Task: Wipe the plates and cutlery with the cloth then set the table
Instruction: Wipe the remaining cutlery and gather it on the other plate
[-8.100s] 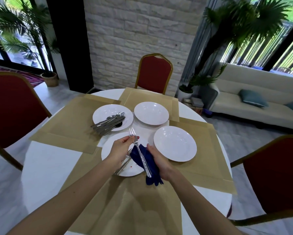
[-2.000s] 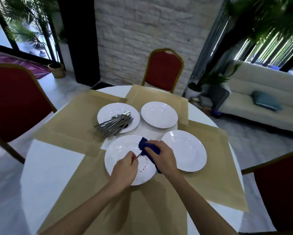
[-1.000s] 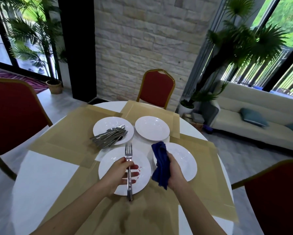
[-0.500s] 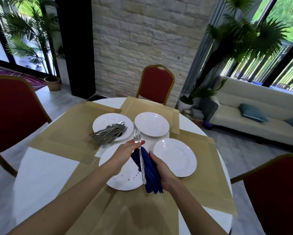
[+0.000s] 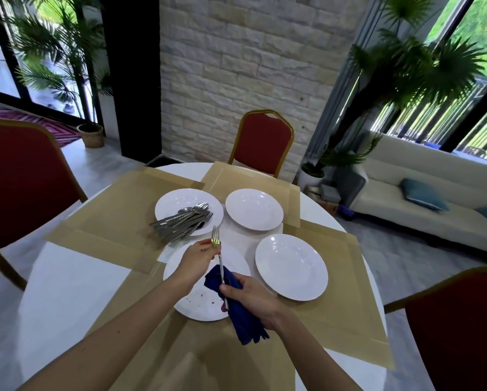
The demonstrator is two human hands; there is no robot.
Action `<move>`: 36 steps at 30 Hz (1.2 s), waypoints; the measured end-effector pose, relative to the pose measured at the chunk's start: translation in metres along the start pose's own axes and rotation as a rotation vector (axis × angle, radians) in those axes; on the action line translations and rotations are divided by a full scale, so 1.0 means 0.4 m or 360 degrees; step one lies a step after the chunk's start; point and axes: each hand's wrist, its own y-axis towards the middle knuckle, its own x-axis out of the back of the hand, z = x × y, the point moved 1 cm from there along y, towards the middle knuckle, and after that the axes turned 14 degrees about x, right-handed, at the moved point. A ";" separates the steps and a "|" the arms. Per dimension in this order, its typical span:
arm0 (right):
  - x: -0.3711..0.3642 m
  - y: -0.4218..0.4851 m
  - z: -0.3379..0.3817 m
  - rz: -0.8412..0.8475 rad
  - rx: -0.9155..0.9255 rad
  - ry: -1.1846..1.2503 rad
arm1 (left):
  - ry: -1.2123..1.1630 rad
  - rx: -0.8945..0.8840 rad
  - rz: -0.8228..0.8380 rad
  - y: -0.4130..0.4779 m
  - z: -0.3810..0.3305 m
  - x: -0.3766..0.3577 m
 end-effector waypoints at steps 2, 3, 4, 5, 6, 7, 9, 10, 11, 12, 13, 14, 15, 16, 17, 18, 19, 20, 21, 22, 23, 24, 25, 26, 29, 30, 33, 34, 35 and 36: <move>0.003 0.003 -0.011 0.0027 -0.0041 -0.0016 | -0.0047 0.0085 -0.0023 0.017 0.004 0.015; 0.005 0.004 -0.016 0.0037 -0.0073 -0.0023 | -0.0159 0.0147 -0.0043 0.024 0.005 0.023; 0.008 0.004 -0.022 0.0055 -0.0104 -0.0033 | -0.0351 0.0247 -0.0073 0.034 0.005 0.035; 0.012 0.005 -0.026 0.0071 -0.0133 -0.0043 | -0.0589 0.0383 -0.0088 0.047 0.003 0.050; 0.018 0.007 -0.030 0.0070 -0.0157 -0.0052 | -0.0811 0.0535 -0.0083 0.063 0.002 0.071; 0.027 0.011 -0.033 0.0037 -0.0183 -0.0060 | -0.0969 0.0665 -0.0093 0.082 0.002 0.093; 0.057 0.026 -0.038 -0.0135 -0.0249 0.0025 | -0.0974 0.0801 -0.0176 0.126 -0.003 0.132; 0.075 0.037 -0.043 -0.0252 -0.0287 0.0148 | -0.0838 0.0815 -0.0209 0.143 -0.010 0.144; 0.093 0.049 -0.047 -0.0364 -0.0323 0.0321 | -0.0672 0.0788 -0.0226 0.158 -0.017 0.152; 0.110 0.060 -0.052 -0.0456 -0.0344 0.0513 | -0.0520 0.0738 -0.0219 0.168 -0.026 0.154; 0.123 0.071 -0.059 -0.0521 -0.0353 0.0690 | -0.0391 0.0693 -0.0204 0.178 -0.038 0.152; 0.133 0.082 -0.063 -0.0561 -0.0349 0.0826 | -0.0284 0.0662 -0.0185 0.189 -0.050 0.147; 0.139 0.094 -0.069 -0.0582 -0.0339 0.0901 | -0.0186 0.0645 -0.0155 0.201 -0.061 0.141; 0.144 0.105 -0.074 -0.0590 -0.0318 0.0926 | -0.0090 0.0612 -0.0134 0.215 -0.069 0.138; 0.146 0.116 -0.077 -0.0591 -0.0294 0.0915 | 0.0021 0.0568 -0.0124 0.227 -0.075 0.135; 0.148 0.130 -0.082 -0.0592 -0.0284 0.0896 | 0.0172 0.0520 -0.0120 0.242 -0.080 0.134; 0.149 0.145 -0.089 -0.0601 -0.0294 0.0889 | 0.0343 0.0461 -0.0129 0.258 -0.084 0.136; 0.147 0.160 -0.096 -0.0616 -0.0322 0.0918 | 0.0538 0.0393 -0.0145 0.271 -0.090 0.138; 0.146 0.175 -0.104 -0.0638 -0.0360 0.0962 | 0.0762 0.0300 -0.0173 0.284 -0.095 0.139; 0.143 0.190 -0.111 -0.0667 -0.0395 0.0996 | 0.1028 0.0183 -0.0221 0.295 -0.099 0.142; 0.142 0.207 -0.118 -0.0699 -0.0423 0.1020 | 0.1281 0.0064 -0.0272 0.305 -0.102 0.143; 0.141 0.222 -0.125 -0.0735 -0.0441 0.1035 | 0.1463 -0.0048 -0.0313 0.317 -0.105 0.142; 0.141 0.236 -0.130 -0.0765 -0.0451 0.1058 | 0.1576 -0.0157 -0.0337 0.337 -0.104 0.142; 0.140 0.248 -0.133 -0.0778 -0.0459 0.1081 | 0.1620 -0.0234 -0.0346 0.359 -0.101 0.142; 0.148 0.277 -0.132 -0.0754 -0.0492 0.1054 | 0.1667 -0.0336 -0.0455 0.416 -0.097 0.140; 0.156 0.288 -0.136 -0.0750 -0.0499 0.1017 | 0.1665 -0.0339 -0.0490 0.433 -0.097 0.137; 0.174 0.317 -0.138 -0.0773 -0.0481 0.0919 | 0.1728 -0.0335 -0.0525 0.472 -0.088 0.141; 0.177 0.325 -0.140 -0.0786 -0.0478 0.0915 | 0.1761 -0.0353 -0.0524 0.485 -0.080 0.148; 0.180 0.330 -0.140 -0.0789 -0.0484 0.0921 | 0.1782 -0.0373 -0.0539 0.496 -0.069 0.157; 0.184 0.333 -0.143 -0.0783 -0.0494 0.0924 | 0.1790 -0.0389 -0.0560 0.502 -0.057 0.164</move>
